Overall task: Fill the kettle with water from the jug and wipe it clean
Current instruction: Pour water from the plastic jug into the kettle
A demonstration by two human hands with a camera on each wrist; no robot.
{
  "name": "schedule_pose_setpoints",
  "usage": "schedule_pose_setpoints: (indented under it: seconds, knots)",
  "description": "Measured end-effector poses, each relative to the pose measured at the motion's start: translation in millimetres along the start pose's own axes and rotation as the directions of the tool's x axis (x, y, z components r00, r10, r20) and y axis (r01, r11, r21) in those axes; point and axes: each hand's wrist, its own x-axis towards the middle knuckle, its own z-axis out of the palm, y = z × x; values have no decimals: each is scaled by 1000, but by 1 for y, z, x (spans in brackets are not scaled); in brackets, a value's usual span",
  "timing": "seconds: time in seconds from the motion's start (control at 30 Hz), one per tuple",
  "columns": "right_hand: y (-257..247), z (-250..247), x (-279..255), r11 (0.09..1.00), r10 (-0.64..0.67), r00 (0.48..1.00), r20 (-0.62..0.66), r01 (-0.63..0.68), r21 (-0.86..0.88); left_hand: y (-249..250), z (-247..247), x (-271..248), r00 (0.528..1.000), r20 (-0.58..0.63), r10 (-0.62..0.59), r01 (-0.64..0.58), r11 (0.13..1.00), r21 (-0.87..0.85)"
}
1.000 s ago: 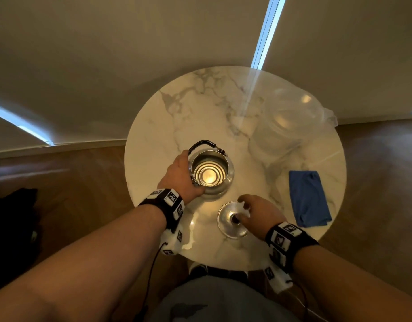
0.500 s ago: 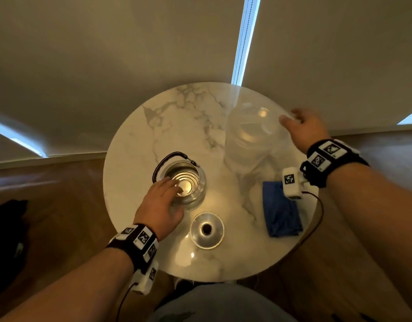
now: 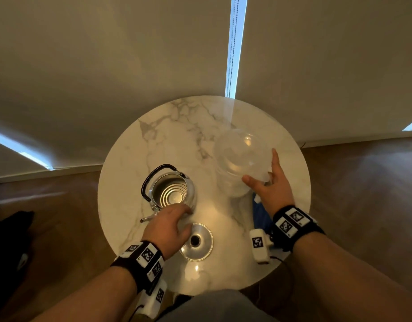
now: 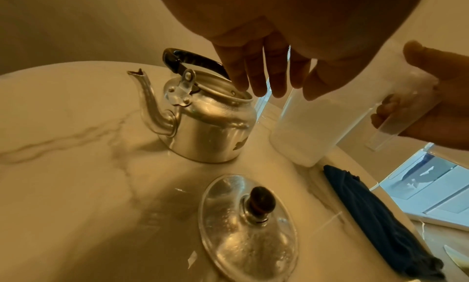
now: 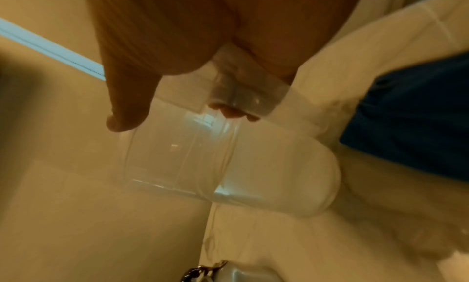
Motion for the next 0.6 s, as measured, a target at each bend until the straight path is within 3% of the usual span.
schedule_pose_setpoints:
  seconds: [0.1, 0.23, 0.33, 0.43, 0.6]
  knots:
    - [4, 0, -6, 994, -48, 999, -21, 50, 93, 12, -5, 7, 1000, 24, -17, 18, 997, -70]
    - [-10, 0, -3, 992, -98, 994, -55, 101, 70, 25, -14, 21, 998, 29, -47, 51, 986, -158]
    - [-22, -1, -6, 990, -121, 993, -2, 121, 76, 31, -18, 31, 996, 15, -89, 90, 953, -289]
    - [-31, -3, -13, 992, -109, 991, 73, 104, 72, 33, -20, 36, 996, 15, -92, 89, 883, -461]
    - [-54, -3, -24, 986, -160, 970, 183, 147, 81, 35, -24, 32, 989, 115, -98, 150, 717, -681]
